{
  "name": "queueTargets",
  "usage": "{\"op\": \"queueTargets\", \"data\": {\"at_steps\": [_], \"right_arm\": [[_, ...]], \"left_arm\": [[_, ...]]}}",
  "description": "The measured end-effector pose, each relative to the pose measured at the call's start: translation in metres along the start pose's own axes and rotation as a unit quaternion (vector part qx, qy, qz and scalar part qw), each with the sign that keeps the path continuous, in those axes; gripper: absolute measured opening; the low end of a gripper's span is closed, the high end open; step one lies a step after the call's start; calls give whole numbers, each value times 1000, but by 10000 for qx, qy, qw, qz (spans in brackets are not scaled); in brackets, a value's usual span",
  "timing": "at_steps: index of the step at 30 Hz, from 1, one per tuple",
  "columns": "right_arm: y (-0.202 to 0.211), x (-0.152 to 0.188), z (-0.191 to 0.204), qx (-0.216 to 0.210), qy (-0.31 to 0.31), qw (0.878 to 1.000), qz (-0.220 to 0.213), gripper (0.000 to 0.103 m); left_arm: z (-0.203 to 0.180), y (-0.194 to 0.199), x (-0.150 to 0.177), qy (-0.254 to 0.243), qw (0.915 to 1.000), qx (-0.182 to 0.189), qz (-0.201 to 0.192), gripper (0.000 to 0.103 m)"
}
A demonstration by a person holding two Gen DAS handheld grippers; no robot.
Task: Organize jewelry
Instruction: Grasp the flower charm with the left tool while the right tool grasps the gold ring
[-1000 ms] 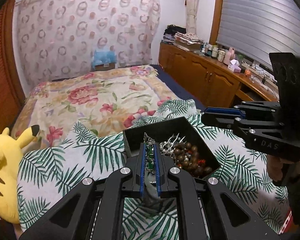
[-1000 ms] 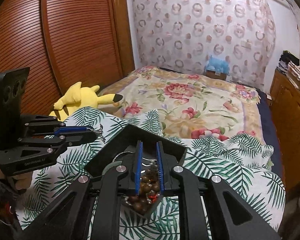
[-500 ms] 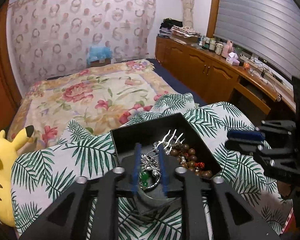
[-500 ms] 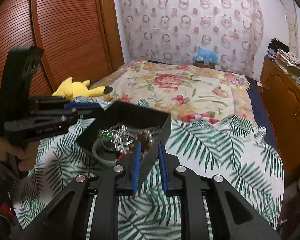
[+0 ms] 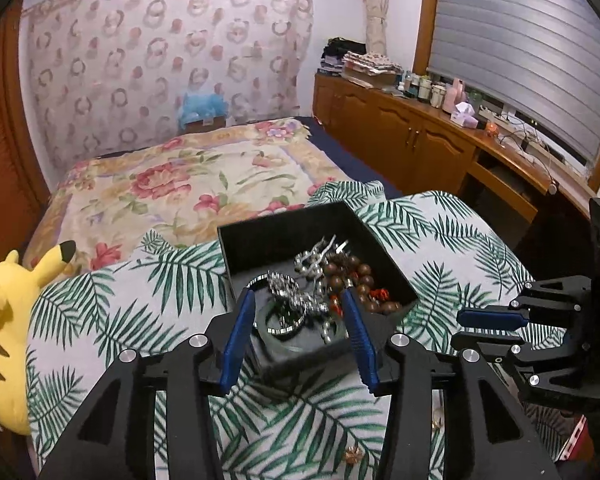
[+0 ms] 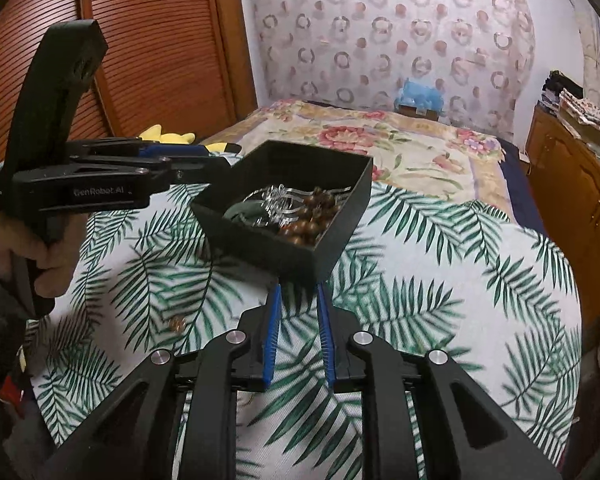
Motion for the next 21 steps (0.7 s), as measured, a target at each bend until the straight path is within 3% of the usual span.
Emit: {"op": "queueTargets", "data": {"at_steps": [3,13,21], "right_arm": [[2,9,7,-53,-32,10000,41,28],[-9,41,40,-324,195,9985,398,28],[-18,47,55,-332,534,9961,625,29]], "left_arm": [[-1,8,13,-48,10000,-24,15,56],[5,21,61,6,9995,33,320,56],[7,13,97,19,9978,72,652,56]]}}
Point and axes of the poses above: each gripper's, at about its wrist camera, not at the fingertips, and y roughly against the way its jaws point, z to its left, x to its underside, the point moved 8 cm from there along -y, roughly the way its jaws point, and after that the axes turned 11 degrees about y, right-handed, at the moved point
